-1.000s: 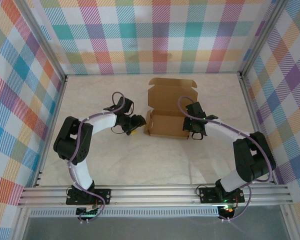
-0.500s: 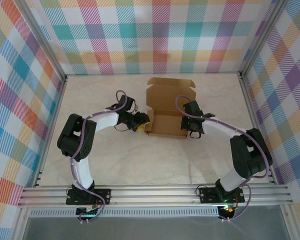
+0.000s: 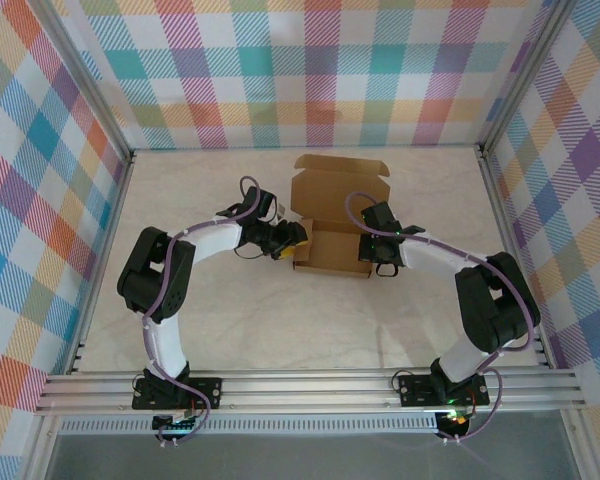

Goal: Fold the paper box

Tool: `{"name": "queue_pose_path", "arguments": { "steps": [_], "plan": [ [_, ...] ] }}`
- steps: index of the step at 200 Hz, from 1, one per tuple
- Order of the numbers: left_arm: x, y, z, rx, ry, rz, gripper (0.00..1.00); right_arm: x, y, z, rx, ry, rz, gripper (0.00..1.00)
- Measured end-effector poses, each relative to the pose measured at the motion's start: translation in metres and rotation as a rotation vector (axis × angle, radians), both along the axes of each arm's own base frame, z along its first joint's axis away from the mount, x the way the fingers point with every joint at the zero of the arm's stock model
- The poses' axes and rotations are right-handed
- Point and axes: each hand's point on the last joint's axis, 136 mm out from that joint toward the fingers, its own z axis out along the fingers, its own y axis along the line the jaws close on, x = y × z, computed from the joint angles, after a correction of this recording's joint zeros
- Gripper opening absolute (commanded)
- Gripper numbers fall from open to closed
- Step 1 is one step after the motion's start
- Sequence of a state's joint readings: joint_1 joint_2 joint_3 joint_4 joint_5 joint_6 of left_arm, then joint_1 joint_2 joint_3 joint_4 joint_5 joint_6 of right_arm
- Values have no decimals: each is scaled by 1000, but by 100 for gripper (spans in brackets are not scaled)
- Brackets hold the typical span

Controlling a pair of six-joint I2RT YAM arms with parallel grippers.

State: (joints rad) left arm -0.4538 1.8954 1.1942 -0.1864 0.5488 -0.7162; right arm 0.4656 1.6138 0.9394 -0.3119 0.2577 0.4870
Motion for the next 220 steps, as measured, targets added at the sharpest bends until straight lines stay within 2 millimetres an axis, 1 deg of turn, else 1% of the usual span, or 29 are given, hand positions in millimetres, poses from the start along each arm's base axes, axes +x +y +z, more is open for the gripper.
{"name": "queue_pose_path", "arguments": {
  "steps": [27,76,93,99,106,135,141,188,220],
  "plan": [
    [-2,1,-2,8,10,-5,51,0,0,-1,-1,3,0,8],
    [-5,1,-17,36,42,-24,44,0,0,-2,-3,5,0,8],
    [-5,1,-18,46,47,-33,43,0,0,-2,-3,4,0,8],
    [-5,1,-18,53,47,-37,39,0,0,-2,-3,4,0,8],
    [-5,1,-18,64,47,-42,38,0,0,-2,-3,4,-1,8],
    [-6,-3,-19,114,43,-67,35,0,-2,-2,-12,1,-5,8],
    [-7,-3,-19,125,41,-71,32,1,-2,-2,-14,0,-6,8],
    [-11,-2,-20,251,16,-99,32,0,0,-2,-16,-2,-4,8],
    [-12,0,-20,378,-22,-106,31,-2,4,-2,-14,-1,3,7]
  ]
}}
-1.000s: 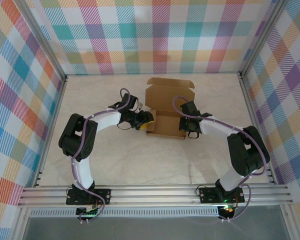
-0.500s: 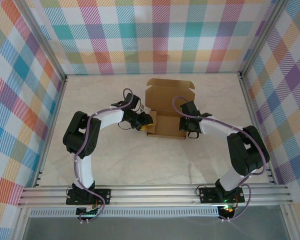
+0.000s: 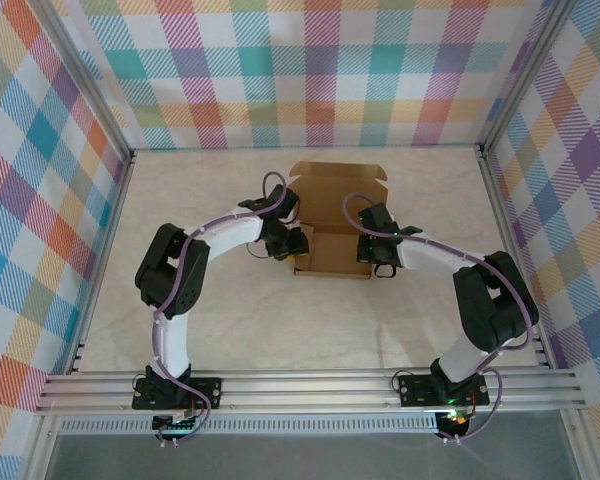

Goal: Fold the paper box

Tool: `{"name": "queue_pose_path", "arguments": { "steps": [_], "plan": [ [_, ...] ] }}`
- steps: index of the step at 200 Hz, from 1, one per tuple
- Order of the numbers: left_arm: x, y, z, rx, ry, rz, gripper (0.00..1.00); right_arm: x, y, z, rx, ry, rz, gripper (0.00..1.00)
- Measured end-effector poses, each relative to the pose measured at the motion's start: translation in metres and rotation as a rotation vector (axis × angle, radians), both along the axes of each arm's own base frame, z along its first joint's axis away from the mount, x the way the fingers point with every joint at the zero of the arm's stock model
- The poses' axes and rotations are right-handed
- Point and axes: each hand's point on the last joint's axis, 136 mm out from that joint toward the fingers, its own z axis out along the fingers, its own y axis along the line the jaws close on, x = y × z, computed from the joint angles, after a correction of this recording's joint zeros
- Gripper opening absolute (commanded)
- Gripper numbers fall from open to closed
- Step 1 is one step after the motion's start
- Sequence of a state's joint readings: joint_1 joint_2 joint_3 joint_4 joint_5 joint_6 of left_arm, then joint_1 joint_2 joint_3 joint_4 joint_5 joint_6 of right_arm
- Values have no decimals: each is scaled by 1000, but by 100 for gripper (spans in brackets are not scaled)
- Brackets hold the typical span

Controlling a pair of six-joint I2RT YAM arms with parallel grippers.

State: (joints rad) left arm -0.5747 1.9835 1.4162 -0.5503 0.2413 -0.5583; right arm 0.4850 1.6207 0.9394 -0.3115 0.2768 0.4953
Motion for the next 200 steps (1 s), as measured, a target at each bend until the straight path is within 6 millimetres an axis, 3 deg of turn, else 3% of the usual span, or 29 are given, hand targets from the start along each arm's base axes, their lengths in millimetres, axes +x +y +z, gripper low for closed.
{"name": "queue_pose_path", "arguments": {
  "steps": [89,142,156,200],
  "plan": [
    [0,10,-8,281,-81,-1,26,-4,8,-1,45,-4,-44,7],
    [1,19,-11,404,-100,-7,12,-7,12,-1,71,-6,-59,6],
    [0,22,-11,438,-104,-13,0,-7,12,-1,76,-6,-66,6],
    [-3,26,-12,481,-102,-24,0,-11,17,-1,85,-6,-61,6]
  ]
}}
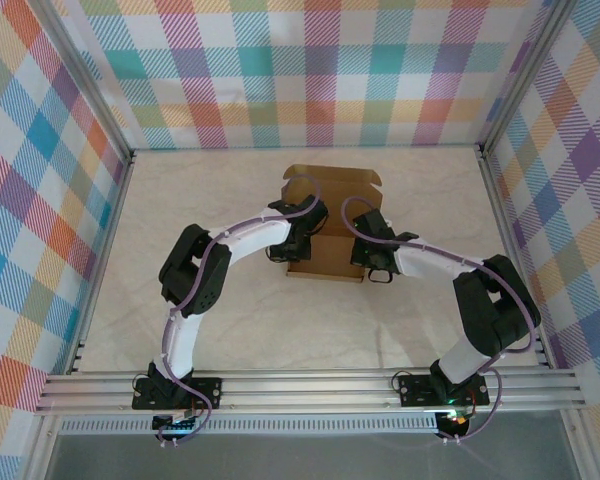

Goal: Fold the paper box

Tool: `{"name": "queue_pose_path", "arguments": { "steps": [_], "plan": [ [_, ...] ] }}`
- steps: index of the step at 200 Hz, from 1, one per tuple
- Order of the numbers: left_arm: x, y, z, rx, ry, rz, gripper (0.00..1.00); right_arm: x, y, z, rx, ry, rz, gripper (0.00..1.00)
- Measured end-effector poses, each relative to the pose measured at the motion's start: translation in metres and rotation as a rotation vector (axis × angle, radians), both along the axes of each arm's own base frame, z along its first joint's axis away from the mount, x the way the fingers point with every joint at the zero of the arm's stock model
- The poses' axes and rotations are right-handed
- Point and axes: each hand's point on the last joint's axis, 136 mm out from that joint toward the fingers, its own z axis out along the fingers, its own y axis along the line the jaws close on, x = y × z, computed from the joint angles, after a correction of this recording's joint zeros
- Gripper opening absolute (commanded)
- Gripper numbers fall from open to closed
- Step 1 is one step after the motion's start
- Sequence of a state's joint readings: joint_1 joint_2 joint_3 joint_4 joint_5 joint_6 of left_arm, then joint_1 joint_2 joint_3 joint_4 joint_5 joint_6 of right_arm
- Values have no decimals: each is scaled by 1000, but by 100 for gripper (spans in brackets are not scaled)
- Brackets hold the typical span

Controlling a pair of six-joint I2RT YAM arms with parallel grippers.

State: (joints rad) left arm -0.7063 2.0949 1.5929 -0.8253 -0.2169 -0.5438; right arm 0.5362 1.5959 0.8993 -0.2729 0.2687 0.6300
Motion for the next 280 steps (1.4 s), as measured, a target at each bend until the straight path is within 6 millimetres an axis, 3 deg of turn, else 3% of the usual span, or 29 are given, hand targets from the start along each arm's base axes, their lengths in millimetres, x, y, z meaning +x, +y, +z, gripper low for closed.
{"name": "queue_pose_path", "arguments": {
  "steps": [8,21,57,80,107,134,143,160,252,266,280],
  "plan": [
    [0,1,0,7,1,1,2,-1,1,0,1,1,0,6],
    [1,2,-1,19,2,-1,20,-1,2,0,3,0,0,6],
    [5,4,-7,44,-5,6,24,-2,4,0,8,3,4,6],
    [7,3,-9,51,-3,6,18,-3,4,0,7,5,5,6],
    [8,3,-9,59,1,-12,0,-3,3,0,3,2,2,6],
    [6,3,-8,60,7,-17,0,-3,3,0,3,2,-2,6],
    [6,3,-8,61,8,-17,13,-3,3,0,3,2,-2,6],
    [6,3,-8,63,6,-18,27,-3,3,0,2,3,-2,7],
    [13,-1,-1,35,-27,-8,58,-8,1,-1,-18,18,6,12],
    [14,-1,4,27,-36,-6,65,-9,1,-1,-20,21,5,20],
    [14,-1,10,16,-44,-7,71,-10,0,-2,-23,24,6,37]
  ]
}}
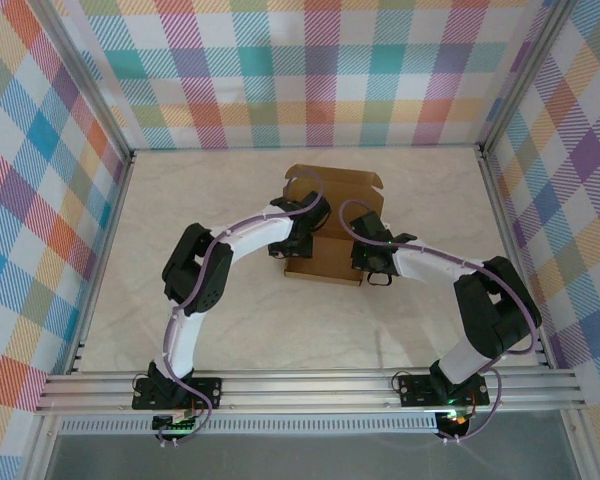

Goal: Fold the paper box

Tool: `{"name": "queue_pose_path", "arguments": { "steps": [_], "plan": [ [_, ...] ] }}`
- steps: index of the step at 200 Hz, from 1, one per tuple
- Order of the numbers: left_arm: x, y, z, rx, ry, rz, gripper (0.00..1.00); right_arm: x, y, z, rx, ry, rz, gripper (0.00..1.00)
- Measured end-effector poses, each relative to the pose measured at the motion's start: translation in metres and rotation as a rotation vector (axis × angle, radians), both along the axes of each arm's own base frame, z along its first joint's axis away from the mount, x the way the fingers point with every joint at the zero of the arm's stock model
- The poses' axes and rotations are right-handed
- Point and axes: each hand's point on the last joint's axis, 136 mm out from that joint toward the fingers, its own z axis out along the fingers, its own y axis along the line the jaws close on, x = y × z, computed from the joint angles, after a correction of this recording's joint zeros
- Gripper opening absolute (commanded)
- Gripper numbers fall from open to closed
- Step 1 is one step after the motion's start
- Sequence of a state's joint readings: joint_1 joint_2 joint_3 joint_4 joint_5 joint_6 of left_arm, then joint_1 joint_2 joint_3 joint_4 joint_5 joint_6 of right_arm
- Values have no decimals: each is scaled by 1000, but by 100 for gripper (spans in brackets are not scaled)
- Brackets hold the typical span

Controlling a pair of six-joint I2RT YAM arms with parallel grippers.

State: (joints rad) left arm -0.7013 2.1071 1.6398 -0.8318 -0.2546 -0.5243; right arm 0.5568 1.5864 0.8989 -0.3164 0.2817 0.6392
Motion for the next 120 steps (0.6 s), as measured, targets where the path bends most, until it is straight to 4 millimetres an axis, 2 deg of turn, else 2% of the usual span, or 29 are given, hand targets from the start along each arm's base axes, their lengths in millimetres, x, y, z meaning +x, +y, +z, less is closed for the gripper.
{"name": "queue_pose_path", "arguments": {
  "steps": [18,62,70,81,98,120],
  "plan": [
    [0,2,8,-18,-15,9,80,0,0,1,-5,-3,15,51],
    [3,6,27,-104,-50,27,90,1,1,11,0,-29,26,77],
    [4,8,29,-126,-53,35,94,1,0,12,-3,-33,32,81],
    [4,12,31,-162,-57,43,100,2,0,15,-5,-43,38,85],
    [2,20,35,-217,-75,61,100,3,1,25,-6,-72,62,91],
    [5,29,54,-275,-125,69,100,5,2,53,3,-149,104,92]
  ]
}}
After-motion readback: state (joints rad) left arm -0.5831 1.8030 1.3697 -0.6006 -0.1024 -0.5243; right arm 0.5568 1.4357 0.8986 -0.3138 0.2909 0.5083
